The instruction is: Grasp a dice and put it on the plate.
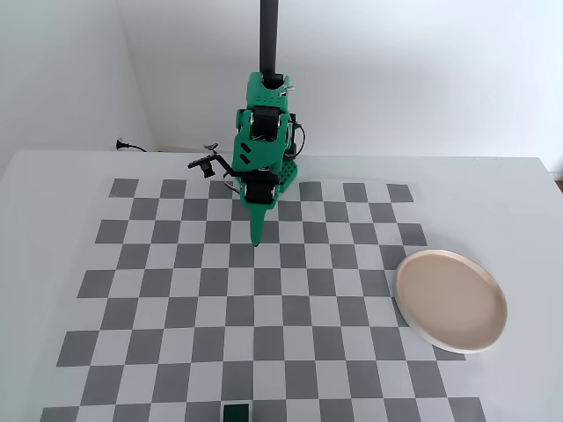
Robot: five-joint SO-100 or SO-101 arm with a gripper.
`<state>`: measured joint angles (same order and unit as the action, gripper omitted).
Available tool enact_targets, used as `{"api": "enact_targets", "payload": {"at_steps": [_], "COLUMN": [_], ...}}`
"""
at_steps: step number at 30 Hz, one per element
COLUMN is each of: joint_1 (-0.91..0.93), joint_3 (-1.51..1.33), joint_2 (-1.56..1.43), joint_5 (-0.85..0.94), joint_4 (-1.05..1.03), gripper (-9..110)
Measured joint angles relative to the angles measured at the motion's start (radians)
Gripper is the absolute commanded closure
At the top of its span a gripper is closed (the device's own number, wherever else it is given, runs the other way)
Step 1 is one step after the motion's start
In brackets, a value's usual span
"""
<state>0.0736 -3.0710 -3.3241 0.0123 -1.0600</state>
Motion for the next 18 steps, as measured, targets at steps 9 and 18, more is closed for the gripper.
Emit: {"api": "enact_targets", "payload": {"at_steps": [9,18], "joint_1": [0.000,0.000], "joint_3": [0.000,0.000], "joint_2": [0.000,0.000], "joint_5": [0.000,0.000], "joint_4": [0.000,0.000], "gripper": [106,104]}}
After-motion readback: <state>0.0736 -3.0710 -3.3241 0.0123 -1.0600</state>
